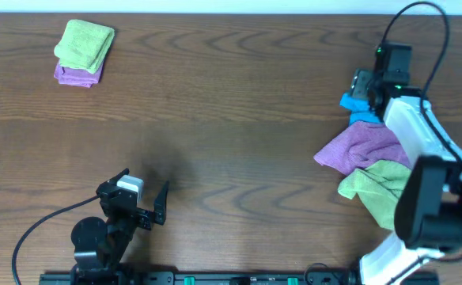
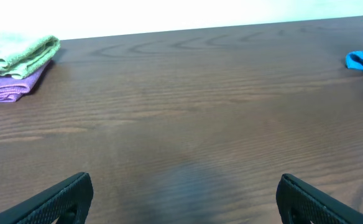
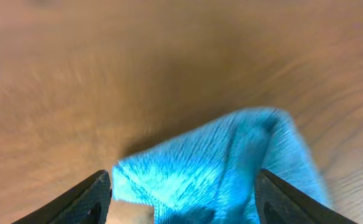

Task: Fold the cloth
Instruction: 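Reach the right gripper to the blue cloth's far corner and grasp it, then lift the blue cloth with the right gripper and pull it leftward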

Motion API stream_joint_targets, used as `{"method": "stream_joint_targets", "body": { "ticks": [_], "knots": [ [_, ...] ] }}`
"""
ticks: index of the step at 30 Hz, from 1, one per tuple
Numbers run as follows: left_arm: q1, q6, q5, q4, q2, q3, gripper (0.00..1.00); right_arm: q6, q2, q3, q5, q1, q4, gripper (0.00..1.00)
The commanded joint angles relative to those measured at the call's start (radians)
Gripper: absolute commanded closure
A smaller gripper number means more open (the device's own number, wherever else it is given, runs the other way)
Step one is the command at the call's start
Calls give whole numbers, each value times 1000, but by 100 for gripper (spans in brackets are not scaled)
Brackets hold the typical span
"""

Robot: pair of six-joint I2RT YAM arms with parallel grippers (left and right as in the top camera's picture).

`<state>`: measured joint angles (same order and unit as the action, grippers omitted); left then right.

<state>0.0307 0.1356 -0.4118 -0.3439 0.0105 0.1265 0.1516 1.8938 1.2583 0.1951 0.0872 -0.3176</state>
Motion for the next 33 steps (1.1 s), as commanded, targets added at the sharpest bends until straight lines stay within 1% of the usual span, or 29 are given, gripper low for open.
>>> {"method": "stream_joint_targets", "body": {
  "ticks": [1,4,8,11,14,15,18,19,21,27,31,33],
  "knots": [
    [-3,14,-3,-14,-6,-18,4,4,51,3,-19,6,-4,25],
    [-3,14,-3,-14,-6,-18,5,3,84,3,-19,6,-4,24],
    [-3,15,-3,-14,-6,-18,4,3,110,3,-19,6,0,26],
    [-3,14,-3,-14,-6,-18,5,3,122,3,-19,7,6,39],
    [-3,15,-3,-14,-6,-18,5,4,145,3,-19,13,6,43],
    [-3,14,-3,-14,-6,-18,5,4,153,3,-20,13,5,46],
    [-3,14,-3,-14,-6,-18,5,4,168,3,-20,14,-1,58],
    [-3,15,-3,-14,-6,-18,5,4,170,3,-20,14,0,69],
    [-3,14,-3,-14,-6,-18,5,4,170,3,-21,14,8,98],
    [-3,14,-3,-14,-6,-18,5,4,134,6,-87,6,11,99],
    [-3,15,-3,-14,-6,-18,5,4,55,37,-169,-24,16,99],
    [-3,15,-3,-14,-6,-18,5,4,3,68,-177,-49,15,99]
  ]
}}
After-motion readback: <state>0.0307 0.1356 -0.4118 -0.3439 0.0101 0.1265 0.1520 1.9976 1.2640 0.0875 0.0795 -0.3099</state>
